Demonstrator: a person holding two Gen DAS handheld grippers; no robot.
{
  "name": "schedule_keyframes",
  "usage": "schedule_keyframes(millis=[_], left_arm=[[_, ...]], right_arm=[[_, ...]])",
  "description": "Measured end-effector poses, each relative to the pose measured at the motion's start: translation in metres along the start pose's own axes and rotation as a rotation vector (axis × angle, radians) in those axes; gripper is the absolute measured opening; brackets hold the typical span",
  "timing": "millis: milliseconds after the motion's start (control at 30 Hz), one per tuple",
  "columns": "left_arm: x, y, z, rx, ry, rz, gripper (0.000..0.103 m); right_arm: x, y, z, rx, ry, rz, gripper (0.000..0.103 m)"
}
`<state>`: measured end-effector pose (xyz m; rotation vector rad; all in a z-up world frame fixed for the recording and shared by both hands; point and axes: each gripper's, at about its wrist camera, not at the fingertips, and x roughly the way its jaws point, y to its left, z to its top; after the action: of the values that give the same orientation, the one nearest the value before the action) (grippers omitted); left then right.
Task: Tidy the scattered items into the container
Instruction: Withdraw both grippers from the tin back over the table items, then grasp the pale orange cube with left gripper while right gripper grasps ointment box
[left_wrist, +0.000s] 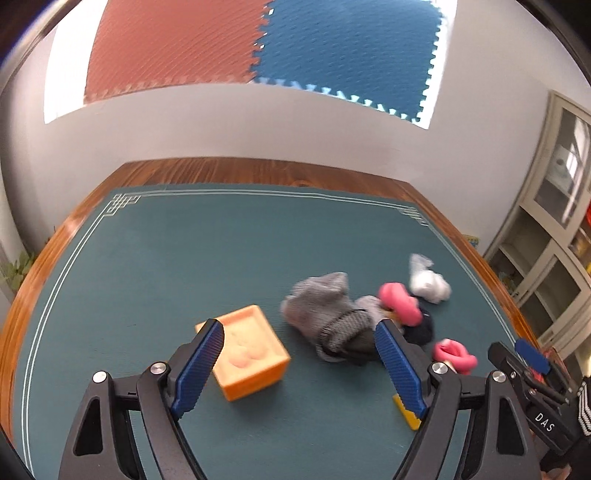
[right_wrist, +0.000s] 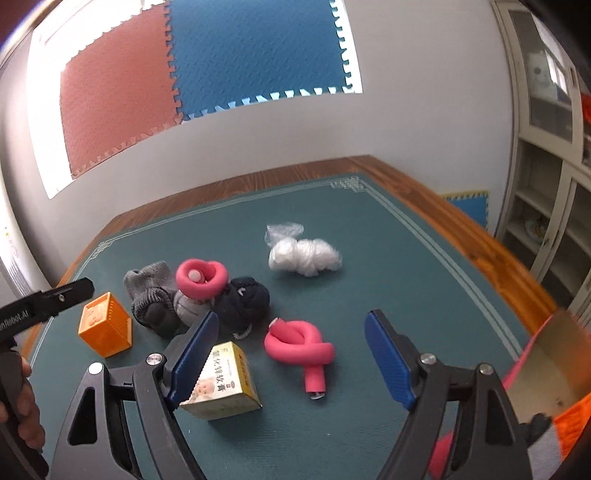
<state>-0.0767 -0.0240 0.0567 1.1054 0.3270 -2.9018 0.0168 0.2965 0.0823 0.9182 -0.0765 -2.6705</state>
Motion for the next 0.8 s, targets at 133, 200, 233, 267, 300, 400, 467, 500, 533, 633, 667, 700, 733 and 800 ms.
schedule_keyframes(millis=[133, 200, 233, 267, 300, 400, 467, 500, 533, 633, 667, 700, 733, 800], left_arm=[[0.014, 0.012, -0.001, -0.021, 0.033, 0.031, 0.086], [0.02, 0.014, -0.003, -0.025, 0.052, 0.04, 0.086], [0.023, 0.014, -0.005, -0.025, 0.061, 0.045, 0.086], [0.026, 0.014, -0.006, -0.023, 0.069, 0.048, 0.086], [0.028, 0.013, -0.007, -0.018, 0.073, 0.054, 0.086], [0.029, 0.01, -0.01, -0.003, 0.071, 0.077, 0.087], [0.03, 0.008, -0.012, 0.003, 0.071, 0.086, 0.088], [0.03, 0.007, -0.013, 0.007, 0.071, 0.09, 0.088], [0.031, 0.007, -0.014, 0.009, 0.072, 0.095, 0.088], [0.039, 0.009, -0.019, 0.005, 0.09, 0.109, 0.088], [0.042, 0.011, -0.02, 0.002, 0.098, 0.114, 0.088], [0.045, 0.012, -0.022, -0.001, 0.106, 0.119, 0.088], [0.048, 0.013, -0.023, -0.005, 0.112, 0.125, 0.088], [0.051, 0.018, -0.023, -0.018, 0.117, 0.137, 0.088]], right_arm=[[0.007, -0.006, -0.006, 0.002, 0.021, -0.021, 0.084], [0.006, -0.011, -0.008, 0.028, 0.028, 0.003, 0.084], [0.005, -0.012, -0.009, 0.038, 0.025, 0.019, 0.084], [0.003, -0.011, -0.01, 0.043, 0.018, 0.041, 0.084], [0.002, -0.009, -0.01, 0.038, 0.011, 0.057, 0.084], [-0.005, 0.006, -0.012, -0.016, -0.011, 0.119, 0.084], [-0.006, 0.018, -0.015, -0.068, -0.006, 0.145, 0.084], [-0.005, 0.025, -0.017, -0.095, 0.0, 0.149, 0.084], [-0.004, 0.03, -0.019, -0.116, 0.008, 0.151, 0.084], [0.001, 0.041, -0.025, -0.158, 0.032, 0.156, 0.084], [0.002, 0.043, -0.025, -0.167, 0.036, 0.156, 0.084], [0.003, 0.044, -0.026, -0.174, 0.04, 0.156, 0.084], [0.003, 0.045, -0.027, -0.178, 0.041, 0.154, 0.084], [0.006, 0.045, -0.028, -0.179, 0.05, 0.143, 0.084]])
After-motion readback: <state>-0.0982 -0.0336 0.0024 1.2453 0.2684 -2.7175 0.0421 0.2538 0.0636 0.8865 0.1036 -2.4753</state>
